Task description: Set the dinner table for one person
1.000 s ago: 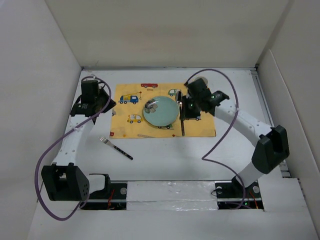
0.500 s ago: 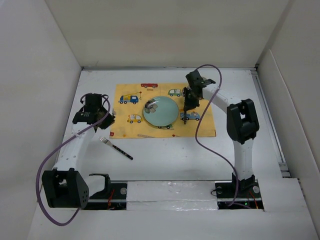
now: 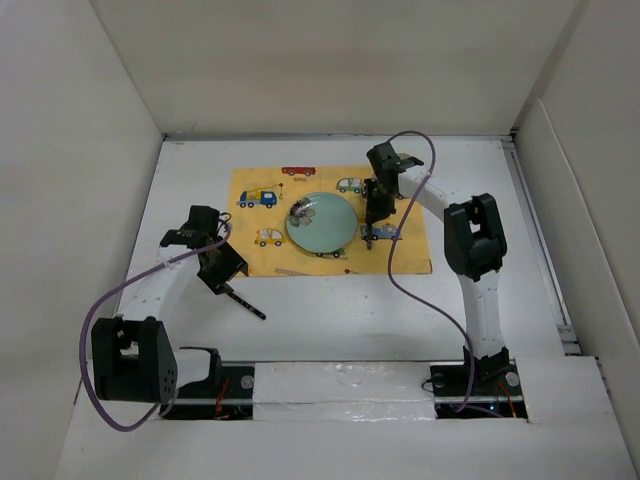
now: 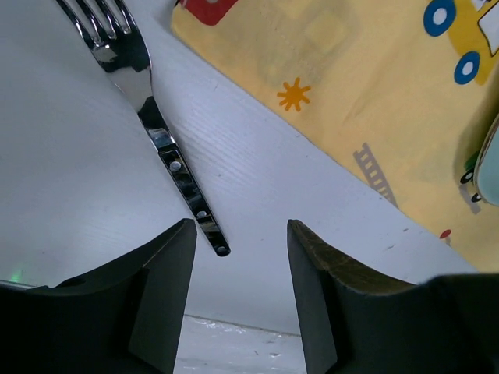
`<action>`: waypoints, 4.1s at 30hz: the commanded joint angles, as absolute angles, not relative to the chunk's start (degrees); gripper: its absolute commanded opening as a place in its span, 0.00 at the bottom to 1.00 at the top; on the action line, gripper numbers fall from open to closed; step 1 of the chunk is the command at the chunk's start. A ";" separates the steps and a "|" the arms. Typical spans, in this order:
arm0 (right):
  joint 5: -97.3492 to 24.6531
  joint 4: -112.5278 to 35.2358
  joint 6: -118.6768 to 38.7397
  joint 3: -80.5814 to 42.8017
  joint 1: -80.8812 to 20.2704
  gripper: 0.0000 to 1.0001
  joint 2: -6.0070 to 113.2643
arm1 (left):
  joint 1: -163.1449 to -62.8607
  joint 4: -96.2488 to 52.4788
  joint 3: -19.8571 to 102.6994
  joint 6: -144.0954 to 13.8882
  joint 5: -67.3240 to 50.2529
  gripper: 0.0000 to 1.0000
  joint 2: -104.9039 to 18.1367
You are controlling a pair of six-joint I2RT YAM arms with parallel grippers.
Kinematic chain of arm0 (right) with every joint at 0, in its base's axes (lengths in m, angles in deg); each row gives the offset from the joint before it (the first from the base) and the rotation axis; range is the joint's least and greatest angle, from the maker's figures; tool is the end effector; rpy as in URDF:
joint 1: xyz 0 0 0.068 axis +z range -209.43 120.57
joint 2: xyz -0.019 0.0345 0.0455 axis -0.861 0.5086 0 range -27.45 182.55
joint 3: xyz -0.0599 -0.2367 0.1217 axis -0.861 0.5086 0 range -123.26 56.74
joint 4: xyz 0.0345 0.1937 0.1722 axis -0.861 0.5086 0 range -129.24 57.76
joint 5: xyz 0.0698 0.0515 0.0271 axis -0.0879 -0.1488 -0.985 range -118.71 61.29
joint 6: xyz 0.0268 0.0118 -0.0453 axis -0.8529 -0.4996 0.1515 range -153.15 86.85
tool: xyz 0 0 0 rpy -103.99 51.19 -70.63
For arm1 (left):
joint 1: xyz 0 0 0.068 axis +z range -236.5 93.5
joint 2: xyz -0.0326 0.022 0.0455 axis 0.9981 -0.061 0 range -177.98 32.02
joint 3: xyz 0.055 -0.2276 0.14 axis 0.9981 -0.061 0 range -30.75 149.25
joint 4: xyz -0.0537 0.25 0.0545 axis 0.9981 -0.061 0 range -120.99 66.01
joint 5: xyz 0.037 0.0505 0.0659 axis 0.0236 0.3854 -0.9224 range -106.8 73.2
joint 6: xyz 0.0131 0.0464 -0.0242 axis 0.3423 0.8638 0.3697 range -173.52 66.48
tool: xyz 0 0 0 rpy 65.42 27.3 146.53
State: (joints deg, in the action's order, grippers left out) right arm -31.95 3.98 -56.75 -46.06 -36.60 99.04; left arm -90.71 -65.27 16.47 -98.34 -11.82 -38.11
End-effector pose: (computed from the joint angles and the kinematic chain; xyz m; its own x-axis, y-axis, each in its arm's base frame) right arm 0.4309 0.1836 0.1815 -0.9402 0.0378 -0.3385 -0.0343 0.9782 0.2047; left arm 0.2261 -0.0196 0.2230 -0.7149 -0.6515 -0.2538 -0.5542 0.7494 -0.3623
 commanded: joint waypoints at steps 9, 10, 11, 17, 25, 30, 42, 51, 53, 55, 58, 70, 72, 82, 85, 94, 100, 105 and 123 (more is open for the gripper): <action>-30.20 3.12 -57.85 -44.86 -35.44 0.45 92.53 | -91.34 -70.83 15.39 -103.09 -14.77 0.47 -41.80; -30.55 3.21 -57.94 -44.51 -35.44 0.46 91.65 | -91.34 -71.01 15.48 -102.92 -14.78 0.47 -42.50; -31.51 3.38 -58.03 -44.16 -34.92 0.47 90.60 | -91.34 -70.92 15.48 -102.66 -14.51 0.47 -43.03; -32.57 1.19 -59.34 -38.45 -32.28 0.49 79.79 | -91.34 -69.43 13.64 -103.01 -14.95 0.46 -45.76; -36.44 -2.41 -60.05 -33.08 -30.52 0.49 68.79 | -91.34 -64.33 11.97 -103.71 -18.01 0.43 -46.99; -36.44 -2.24 -59.87 -31.33 -31.22 0.48 66.77 | -91.34 -59.60 8.72 -103.88 -17.15 0.37 -46.38; -41.89 -2.77 -59.87 -31.23 -36.75 0.48 63.87 | -91.34 -62.29 8.35 -100.56 -15.56 0.00 -39.46; -42.51 -5.48 -61.28 -25.35 -39.13 0.38 58.95 | -95.29 -65.83 30.66 -84.50 -18.92 0.00 -38.08; -42.42 -6.36 -61.98 -23.95 -39.65 0.18 58.07 | -95.29 -64.86 39.62 -79.65 -17.94 0.00 -43.45; -42.51 -6.55 -62.24 -22.01 -39.66 0.00 56.31 | -96.08 -66.00 48.91 -73.60 -20.56 0.00 -51.89; -40.93 -7.86 -63.73 -18.24 -40.18 0.00 52.46 | -96.96 -63.90 57.19 -67.09 -22.16 0.00 -60.51; -35.30 -3.91 -64.97 -9.26 -43.00 0.51 43.83 | -103.20 -61.17 66.63 -62.23 -18.29 0.00 -79.77; -35.47 -4.09 -65.23 -7.77 -43.00 0.51 43.13 | -103.73 -61.17 66.55 -63.10 -18.73 0.00 -81.70; -34.77 -2.33 -65.67 -6.54 -43.52 0.51 42.60 | -103.73 -62.83 64.27 -65.39 -21.36 0.00 -83.99; -34.86 -2.33 -65.76 -6.62 -43.52 0.51 42.51 | -103.73 -63.37 63.91 -65.48 -21.28 0.00 -85.22; -34.60 -1.54 -66.02 -7.07 -43.52 0.51 42.68 | -103.73 -64.07 63.74 -65.56 -19.26 0.00 -87.16; -34.86 -1.36 -66.29 -6.36 -43.52 0.51 42.68 | -103.73 -64.16 64.61 -66.09 -18.99 0.00 -89.09; -34.86 -0.92 -66.11 -6.80 -43.52 0.54 42.77 | -103.73 -63.98 64.62 -66.79 -18.12 0.42 -89.53; -22.83 4.27 -67.08 -31.93 -42.91 1.00 37.51 | -103.21 -60.47 68.56 -73.12 -22.78 0.69 -57.82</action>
State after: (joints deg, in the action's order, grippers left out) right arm -28.48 4.90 -66.65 -25.23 -43.23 42.52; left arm -103.67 -63.15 64.30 -70.82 -22.45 -69.23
